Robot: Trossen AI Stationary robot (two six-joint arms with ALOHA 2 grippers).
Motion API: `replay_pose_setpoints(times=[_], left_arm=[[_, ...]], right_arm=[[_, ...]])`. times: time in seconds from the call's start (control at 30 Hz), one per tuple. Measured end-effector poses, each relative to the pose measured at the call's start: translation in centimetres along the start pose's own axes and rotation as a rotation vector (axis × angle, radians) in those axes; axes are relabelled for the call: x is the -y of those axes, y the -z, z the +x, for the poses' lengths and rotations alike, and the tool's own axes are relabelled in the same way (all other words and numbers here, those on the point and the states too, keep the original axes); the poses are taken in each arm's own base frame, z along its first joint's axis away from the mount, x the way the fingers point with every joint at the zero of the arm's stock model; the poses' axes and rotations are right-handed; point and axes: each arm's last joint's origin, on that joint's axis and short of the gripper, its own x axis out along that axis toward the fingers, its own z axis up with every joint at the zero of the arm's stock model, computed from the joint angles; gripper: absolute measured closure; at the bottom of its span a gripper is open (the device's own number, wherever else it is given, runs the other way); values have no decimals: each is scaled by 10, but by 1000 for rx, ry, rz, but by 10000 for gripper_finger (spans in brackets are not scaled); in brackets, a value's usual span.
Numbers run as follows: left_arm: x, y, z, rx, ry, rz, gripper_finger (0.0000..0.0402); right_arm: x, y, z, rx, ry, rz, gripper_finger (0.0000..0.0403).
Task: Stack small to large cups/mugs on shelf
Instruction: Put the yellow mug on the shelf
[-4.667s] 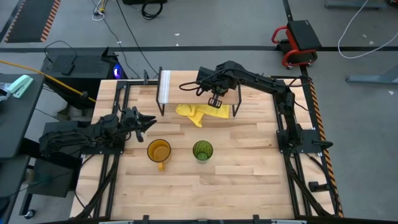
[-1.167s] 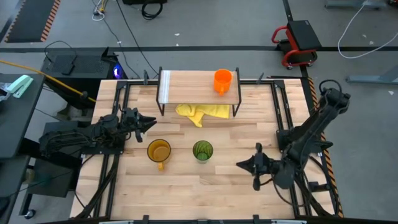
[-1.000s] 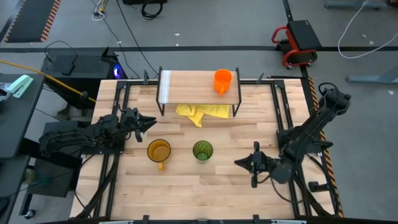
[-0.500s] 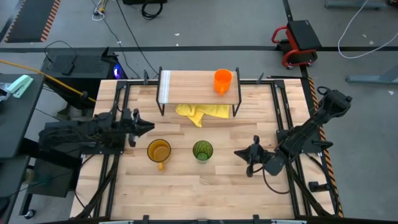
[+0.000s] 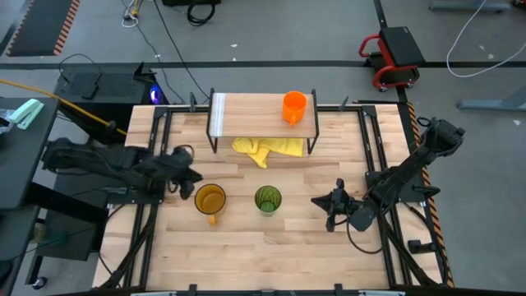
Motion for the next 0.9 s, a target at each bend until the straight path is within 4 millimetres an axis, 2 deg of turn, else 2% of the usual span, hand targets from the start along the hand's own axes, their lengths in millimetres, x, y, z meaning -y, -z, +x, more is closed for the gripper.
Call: replay_pose_setpoints(times=[0.13, 0.3, 0.43, 0.63, 0.9], left_arm=[[16, -6, 4, -237, -109, -92, 340], [34, -12, 16, -373, -203, -127, 340], [44, -15, 30, -415, -239, -112, 334], [47, -9, 52, -487, -318, -107, 305], [47, -8, 59, -514, -341, -85, 266]], right_arm=[[0, 2, 1, -7, 5, -8, 382], [0, 3, 1, -7, 6, -11, 381], [0, 3, 1, -9, 4, -13, 375], [0, 3, 1, -10, 3, -30, 363], [0, 3, 1, -10, 3, -33, 354]])
